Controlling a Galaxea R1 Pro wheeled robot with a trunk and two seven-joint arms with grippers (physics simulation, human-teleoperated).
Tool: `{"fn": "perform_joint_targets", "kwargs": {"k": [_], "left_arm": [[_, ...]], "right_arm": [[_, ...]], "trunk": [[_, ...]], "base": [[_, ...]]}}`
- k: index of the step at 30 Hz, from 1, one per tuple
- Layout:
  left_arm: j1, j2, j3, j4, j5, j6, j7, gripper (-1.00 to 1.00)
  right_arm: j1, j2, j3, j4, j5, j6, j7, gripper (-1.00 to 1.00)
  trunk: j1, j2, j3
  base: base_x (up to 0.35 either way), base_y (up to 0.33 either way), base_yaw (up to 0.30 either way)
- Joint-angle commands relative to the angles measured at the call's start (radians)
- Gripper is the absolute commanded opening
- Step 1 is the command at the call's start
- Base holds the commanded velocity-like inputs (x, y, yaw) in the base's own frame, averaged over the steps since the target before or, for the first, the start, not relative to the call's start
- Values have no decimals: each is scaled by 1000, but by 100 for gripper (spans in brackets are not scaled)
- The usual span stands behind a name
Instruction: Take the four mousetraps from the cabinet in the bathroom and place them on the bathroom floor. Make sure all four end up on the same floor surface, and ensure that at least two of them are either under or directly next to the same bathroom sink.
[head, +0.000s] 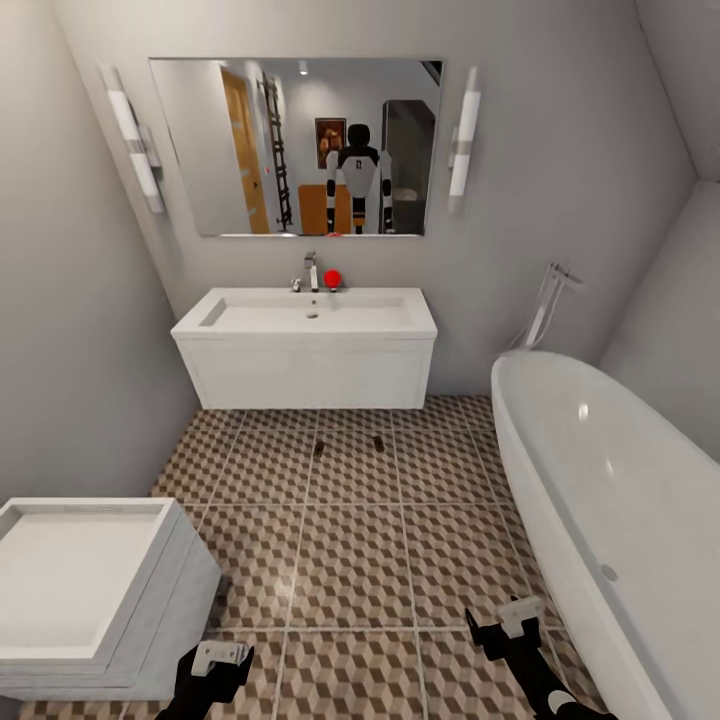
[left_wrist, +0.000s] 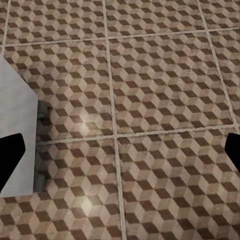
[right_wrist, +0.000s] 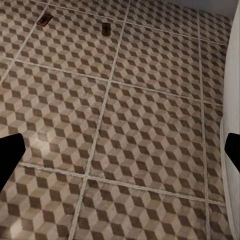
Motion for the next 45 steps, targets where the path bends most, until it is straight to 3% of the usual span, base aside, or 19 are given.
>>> {"fn": "perform_joint_targets", "kwargs": {"k": [1, 39, 45], "left_arm": [[0, 0, 0, 0, 0, 1, 0, 100], [0, -1, 0, 0, 0, 21, 0, 100], [0, -1, 0, 0, 0, 21, 0, 100]], "right_arm": [[0, 0, 0, 0, 0, 0, 0, 100], [0, 3, 0, 0, 0, 0, -2, 100], [0, 5, 0, 0, 0, 0, -3, 100]], "trunk": [[0, 0, 2], [0, 0, 62], [0, 0, 66]], "base": [[0, 0, 0], [-1, 0, 0], [-204, 0, 0]]}}
